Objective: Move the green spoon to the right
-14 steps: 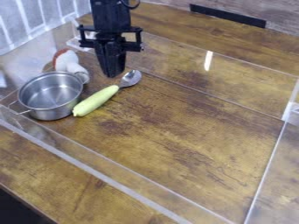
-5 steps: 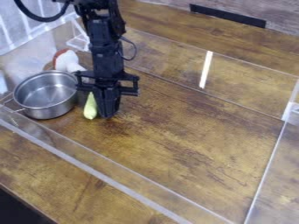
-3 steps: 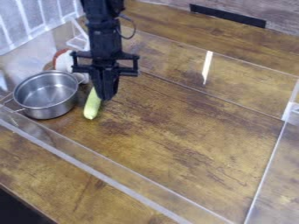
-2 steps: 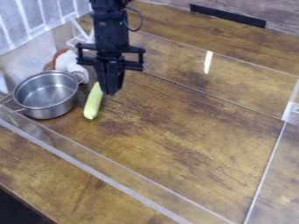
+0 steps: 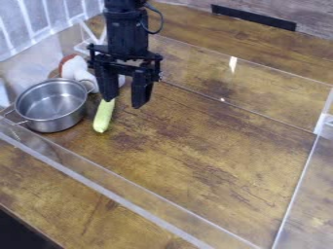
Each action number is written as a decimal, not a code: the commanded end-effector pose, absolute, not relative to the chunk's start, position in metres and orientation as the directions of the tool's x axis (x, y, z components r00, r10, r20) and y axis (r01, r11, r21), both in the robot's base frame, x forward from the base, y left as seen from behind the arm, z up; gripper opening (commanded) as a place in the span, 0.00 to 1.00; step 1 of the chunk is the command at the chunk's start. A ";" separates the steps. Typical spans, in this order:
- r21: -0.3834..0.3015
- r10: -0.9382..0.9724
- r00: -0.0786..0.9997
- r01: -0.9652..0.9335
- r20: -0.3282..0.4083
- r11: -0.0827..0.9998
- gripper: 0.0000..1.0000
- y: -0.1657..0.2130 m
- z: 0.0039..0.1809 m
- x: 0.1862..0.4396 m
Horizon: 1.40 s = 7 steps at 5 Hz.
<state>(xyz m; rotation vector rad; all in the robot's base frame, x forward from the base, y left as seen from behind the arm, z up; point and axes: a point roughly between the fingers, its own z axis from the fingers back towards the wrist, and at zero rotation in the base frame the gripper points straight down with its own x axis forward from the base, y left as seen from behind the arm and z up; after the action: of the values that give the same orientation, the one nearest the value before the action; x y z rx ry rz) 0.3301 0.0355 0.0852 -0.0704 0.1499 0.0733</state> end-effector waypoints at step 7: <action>-0.061 -0.025 0.992 0.017 -0.123 0.998 1.00 0.080 0.062 0.338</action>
<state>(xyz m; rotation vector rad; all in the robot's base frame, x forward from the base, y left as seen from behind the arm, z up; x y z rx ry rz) 0.3381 0.0722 0.0483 -0.0673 0.1634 -0.0341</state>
